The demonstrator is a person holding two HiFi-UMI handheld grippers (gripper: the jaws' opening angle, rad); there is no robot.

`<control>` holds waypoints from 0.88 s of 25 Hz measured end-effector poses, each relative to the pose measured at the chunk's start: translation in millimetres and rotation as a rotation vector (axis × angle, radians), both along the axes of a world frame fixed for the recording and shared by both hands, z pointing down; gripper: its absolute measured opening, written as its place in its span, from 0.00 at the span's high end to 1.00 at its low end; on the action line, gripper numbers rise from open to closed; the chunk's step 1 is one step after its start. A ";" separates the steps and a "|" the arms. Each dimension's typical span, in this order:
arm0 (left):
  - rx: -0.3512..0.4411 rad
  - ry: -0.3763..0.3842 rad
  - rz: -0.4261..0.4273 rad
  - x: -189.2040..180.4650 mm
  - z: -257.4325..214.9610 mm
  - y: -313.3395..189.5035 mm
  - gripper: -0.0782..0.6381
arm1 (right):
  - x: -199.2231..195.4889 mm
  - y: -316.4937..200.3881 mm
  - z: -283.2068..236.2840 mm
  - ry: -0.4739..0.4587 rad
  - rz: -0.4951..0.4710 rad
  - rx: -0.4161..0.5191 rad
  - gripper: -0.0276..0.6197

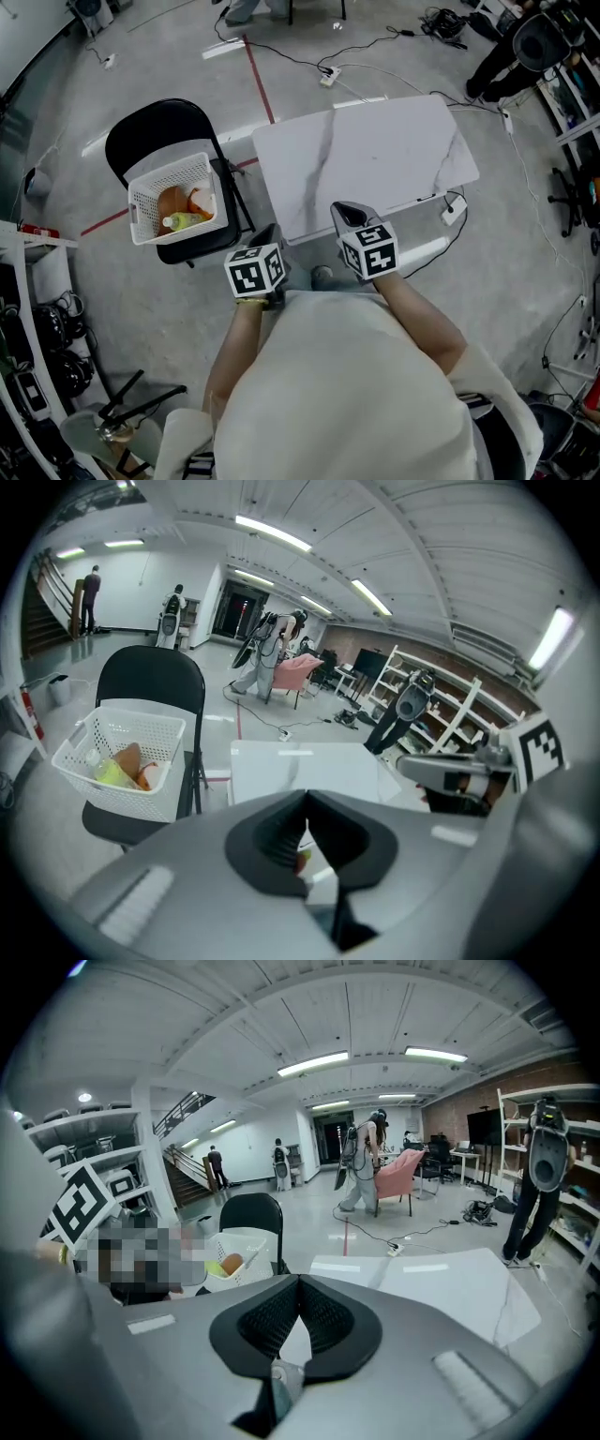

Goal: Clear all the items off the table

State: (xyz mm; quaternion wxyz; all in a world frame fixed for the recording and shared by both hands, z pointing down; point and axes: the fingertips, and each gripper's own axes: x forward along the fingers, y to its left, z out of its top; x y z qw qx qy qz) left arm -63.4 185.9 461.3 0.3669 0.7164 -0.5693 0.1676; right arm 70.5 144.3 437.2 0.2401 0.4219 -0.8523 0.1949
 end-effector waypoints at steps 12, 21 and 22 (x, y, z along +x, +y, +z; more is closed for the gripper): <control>0.016 -0.030 0.166 33.3 -15.6 -4.7 0.88 | 37.6 18.9 -4.7 -0.029 0.142 -0.005 0.96; 0.003 -0.026 0.187 38.4 -17.1 -6.9 0.88 | 48.0 25.2 -7.4 -0.042 0.197 0.013 0.96; 0.000 -0.025 0.185 38.6 -16.5 -6.9 0.88 | 49.0 25.3 -6.6 -0.041 0.197 0.011 0.96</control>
